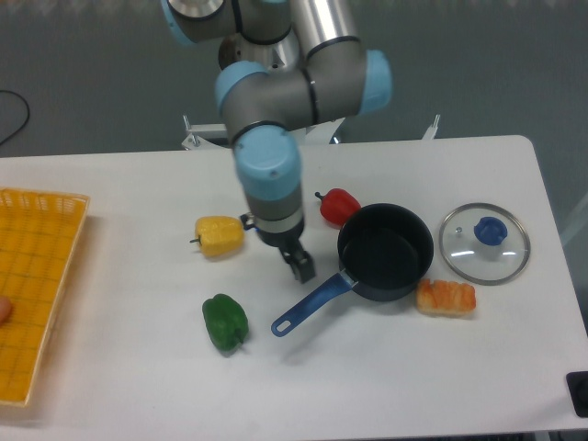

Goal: Pick up the yellow pepper
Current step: 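Move the gripper over the saucepan toward the yellow pepper, then lower the open gripper onto the yellow pepper's stem end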

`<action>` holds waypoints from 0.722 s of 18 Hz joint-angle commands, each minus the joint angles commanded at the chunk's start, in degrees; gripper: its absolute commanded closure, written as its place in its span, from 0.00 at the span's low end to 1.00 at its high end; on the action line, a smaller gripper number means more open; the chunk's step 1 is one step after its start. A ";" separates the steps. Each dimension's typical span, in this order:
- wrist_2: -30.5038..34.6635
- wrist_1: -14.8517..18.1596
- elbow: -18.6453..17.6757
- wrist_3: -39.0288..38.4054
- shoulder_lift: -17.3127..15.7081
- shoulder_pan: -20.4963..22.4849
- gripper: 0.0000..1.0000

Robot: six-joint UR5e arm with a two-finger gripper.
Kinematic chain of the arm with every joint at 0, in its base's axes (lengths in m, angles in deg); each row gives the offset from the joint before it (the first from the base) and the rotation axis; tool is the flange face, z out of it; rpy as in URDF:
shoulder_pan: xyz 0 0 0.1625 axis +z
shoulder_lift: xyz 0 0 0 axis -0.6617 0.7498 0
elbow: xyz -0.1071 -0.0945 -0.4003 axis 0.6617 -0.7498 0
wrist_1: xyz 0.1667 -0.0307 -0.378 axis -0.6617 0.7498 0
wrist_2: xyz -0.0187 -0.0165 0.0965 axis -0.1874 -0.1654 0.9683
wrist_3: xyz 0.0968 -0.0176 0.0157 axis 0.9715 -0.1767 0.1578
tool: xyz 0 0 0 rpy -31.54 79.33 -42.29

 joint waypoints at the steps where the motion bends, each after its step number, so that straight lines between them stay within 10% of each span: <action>1: 0.17 -0.01 -0.09 -0.35 0.44 -0.26 0.00; 13: 3.41 -0.45 -5.98 -2.54 -1.67 -9.93 0.00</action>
